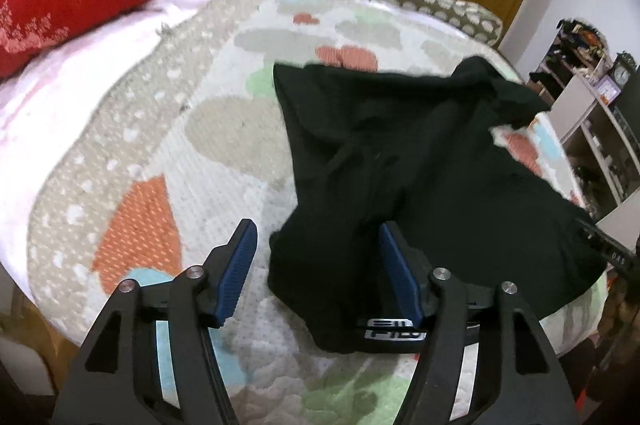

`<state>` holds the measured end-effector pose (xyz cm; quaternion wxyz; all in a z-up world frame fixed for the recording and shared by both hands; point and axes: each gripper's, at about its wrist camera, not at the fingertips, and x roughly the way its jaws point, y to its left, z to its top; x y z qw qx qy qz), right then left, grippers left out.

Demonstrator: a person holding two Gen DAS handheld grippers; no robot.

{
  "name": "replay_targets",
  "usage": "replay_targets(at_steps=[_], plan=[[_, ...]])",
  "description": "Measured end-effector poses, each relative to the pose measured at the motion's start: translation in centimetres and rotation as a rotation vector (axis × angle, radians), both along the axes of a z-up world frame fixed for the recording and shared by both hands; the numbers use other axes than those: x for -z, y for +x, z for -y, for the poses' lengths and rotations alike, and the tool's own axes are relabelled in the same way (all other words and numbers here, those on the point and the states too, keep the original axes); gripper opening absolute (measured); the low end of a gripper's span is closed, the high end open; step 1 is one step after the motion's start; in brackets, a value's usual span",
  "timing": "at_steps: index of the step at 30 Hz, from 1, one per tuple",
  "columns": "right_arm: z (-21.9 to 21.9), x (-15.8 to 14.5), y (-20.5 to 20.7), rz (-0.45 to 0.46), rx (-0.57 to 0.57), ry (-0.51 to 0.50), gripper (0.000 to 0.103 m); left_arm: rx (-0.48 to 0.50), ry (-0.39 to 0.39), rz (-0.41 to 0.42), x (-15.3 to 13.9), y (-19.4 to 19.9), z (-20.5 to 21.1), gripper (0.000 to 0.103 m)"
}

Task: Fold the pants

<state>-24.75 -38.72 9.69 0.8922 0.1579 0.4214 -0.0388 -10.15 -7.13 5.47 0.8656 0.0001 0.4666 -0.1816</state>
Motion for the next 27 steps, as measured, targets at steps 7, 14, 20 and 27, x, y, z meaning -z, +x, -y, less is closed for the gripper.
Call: replay_targets(at_steps=[7,14,20,27], plan=[[-3.4,1.5,2.1,-0.056,-0.066,-0.094,0.039,-0.009,0.054,-0.021,2.4,0.4,1.3,0.064],[-3.9,-0.3,2.7,-0.012,-0.098,-0.054,0.039,-0.005,0.061,0.011,1.6,0.4,1.2,0.063],[-4.4,-0.1,4.7,-0.018,-0.119,-0.014,0.039,0.008,0.011,0.015,-0.1,2.2,0.3,0.074],[-4.7,0.2,6.5,-0.020,-0.128,0.020,0.039,-0.032,-0.037,-0.010,-1.0,8.2,-0.2,0.080]])
